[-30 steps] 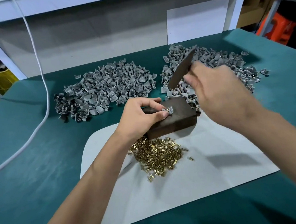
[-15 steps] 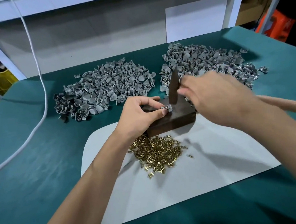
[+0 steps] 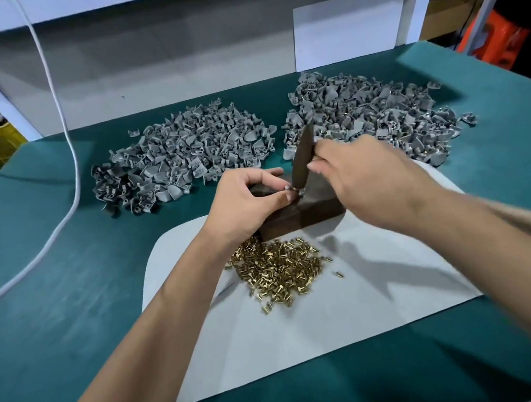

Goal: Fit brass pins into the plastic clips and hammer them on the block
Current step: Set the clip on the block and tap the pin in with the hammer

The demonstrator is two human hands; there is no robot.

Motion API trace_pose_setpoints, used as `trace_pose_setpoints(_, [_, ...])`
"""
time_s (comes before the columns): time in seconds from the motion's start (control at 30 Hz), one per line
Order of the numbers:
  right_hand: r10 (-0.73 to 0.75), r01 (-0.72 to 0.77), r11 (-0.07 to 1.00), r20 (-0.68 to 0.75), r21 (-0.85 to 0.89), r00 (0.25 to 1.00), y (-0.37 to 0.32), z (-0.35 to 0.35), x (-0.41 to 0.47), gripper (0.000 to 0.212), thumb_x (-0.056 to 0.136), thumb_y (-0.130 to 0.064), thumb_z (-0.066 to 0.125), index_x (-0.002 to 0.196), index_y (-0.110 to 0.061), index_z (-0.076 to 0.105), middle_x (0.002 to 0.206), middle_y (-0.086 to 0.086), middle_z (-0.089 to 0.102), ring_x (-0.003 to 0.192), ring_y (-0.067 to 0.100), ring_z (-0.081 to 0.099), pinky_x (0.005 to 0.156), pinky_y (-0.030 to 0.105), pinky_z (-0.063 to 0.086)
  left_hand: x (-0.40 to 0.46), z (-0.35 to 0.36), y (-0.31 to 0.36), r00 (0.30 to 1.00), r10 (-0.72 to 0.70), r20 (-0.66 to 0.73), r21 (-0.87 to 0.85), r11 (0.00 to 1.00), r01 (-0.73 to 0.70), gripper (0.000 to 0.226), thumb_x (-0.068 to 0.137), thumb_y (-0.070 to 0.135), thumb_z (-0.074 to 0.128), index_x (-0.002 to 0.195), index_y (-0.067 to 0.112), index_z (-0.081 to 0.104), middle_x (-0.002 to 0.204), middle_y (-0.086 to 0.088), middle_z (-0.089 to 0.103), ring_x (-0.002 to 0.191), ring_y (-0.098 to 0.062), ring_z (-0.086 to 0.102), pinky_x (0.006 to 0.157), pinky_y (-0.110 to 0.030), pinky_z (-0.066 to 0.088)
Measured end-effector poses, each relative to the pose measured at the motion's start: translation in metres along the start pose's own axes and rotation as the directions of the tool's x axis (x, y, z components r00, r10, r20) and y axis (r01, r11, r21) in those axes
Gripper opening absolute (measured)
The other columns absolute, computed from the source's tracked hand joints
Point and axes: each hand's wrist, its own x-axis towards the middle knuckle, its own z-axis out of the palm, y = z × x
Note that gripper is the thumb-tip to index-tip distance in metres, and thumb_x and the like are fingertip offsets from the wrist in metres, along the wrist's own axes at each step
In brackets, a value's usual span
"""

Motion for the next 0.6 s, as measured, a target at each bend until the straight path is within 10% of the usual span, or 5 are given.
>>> trace_pose_setpoints(0.17, [0.012, 0.007, 0.997, -0.261, 0.073, 0.965, 0.007, -0.010, 0.005, 0.027, 0.107, -0.040, 0.036, 0.111, -0.022, 0.056, 0.060, -0.003, 0.040, 0.057, 0.032, 0.047, 0.057, 0.039, 0.042, 0.001, -0.001, 0.000, 1.000, 0.005, 0.000, 0.031, 1.000, -0.005, 0.013, 0.077, 0.002, 0.086, 0.078, 0.014, 0.080, 0.110, 0.001, 0.075, 0.112, -0.002, 0.068, 0.097, -0.027, 0.055])
trace_pose_setpoints(0.3, [0.006, -0.006, 1.000, -0.020, 0.002, 1.000, 0.003, 0.002, 0.006, 0.026, 0.108, -0.041, 0.034, 0.105, -0.023, 0.053, 0.070, 0.001, 0.043, 0.072, 0.035, 0.047, 0.066, 0.042, 0.041, -0.001, 0.000, 0.000, 1.000, 0.010, -0.010, 0.045, 0.999, -0.010, 0.013, 0.079, 0.000, 0.084, 0.078, 0.012, 0.079, 0.111, -0.002, 0.075, 0.115, -0.005, 0.068, 0.098, -0.035, 0.058])
trace_pose_setpoints(0.43, [-0.120, 0.121, 0.993, -0.087, 0.009, 0.989, 0.016, -0.006, 0.005, 0.025, 0.104, -0.046, 0.042, 0.099, -0.028, 0.057, 0.075, -0.004, 0.059, 0.071, 0.025, 0.052, 0.063, 0.037, 0.036, -0.002, 0.001, 0.001, 0.999, 0.033, -0.030, 0.067, 0.997, -0.031, 0.015, 0.078, 0.003, 0.085, 0.077, 0.017, 0.080, 0.114, 0.001, 0.074, 0.113, -0.003, 0.068, 0.098, -0.033, 0.057])
trace_pose_setpoints(0.6, [-0.261, 0.168, 0.857, 0.130, 0.487, 0.956, 0.053, -0.022, -0.003, 0.016, 0.091, -0.043, 0.067, 0.094, -0.028, 0.072, 0.075, -0.010, 0.070, 0.068, 0.007, 0.063, 0.061, 0.023, 0.047, -0.004, 0.002, 0.000, 0.998, 0.028, -0.065, 0.032, 0.999, -0.026, 0.013, 0.083, 0.005, 0.082, 0.083, 0.018, 0.082, 0.121, 0.003, 0.073, 0.112, 0.000, 0.067, 0.105, -0.031, 0.051])
